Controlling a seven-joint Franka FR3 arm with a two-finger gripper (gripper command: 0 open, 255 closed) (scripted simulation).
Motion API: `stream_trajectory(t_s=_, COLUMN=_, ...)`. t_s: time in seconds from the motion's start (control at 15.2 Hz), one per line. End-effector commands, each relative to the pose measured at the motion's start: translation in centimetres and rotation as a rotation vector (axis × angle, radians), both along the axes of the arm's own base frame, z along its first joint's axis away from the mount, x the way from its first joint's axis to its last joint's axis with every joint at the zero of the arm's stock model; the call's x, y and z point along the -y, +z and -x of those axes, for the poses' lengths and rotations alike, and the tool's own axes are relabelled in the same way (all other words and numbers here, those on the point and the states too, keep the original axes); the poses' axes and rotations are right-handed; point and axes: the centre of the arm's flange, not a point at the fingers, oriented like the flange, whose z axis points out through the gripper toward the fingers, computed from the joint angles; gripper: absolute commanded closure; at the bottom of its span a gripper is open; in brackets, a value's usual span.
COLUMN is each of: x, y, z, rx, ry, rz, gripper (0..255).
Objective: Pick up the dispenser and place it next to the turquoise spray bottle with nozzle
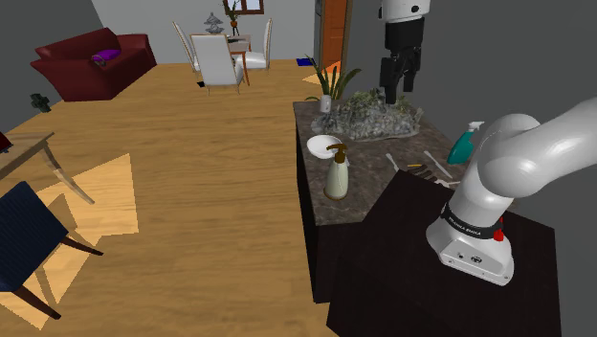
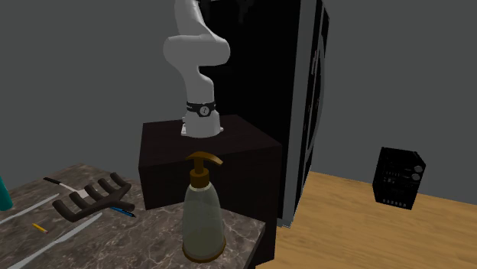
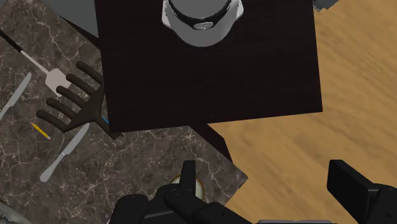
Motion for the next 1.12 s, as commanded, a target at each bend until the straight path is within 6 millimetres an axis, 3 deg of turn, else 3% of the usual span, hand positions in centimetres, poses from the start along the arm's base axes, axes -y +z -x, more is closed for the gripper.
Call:
stream_trajectory(t_s=0.0, x=0.0, y=0.0, z=0.0, rx=0.0, ry=0.0, rz=0.0, gripper=0)
stream_trajectory(t_s=1.06, x=8.5, y=-16.3, z=-8.1, rx=0.13, ry=0.097, rz=-0.03, gripper=0)
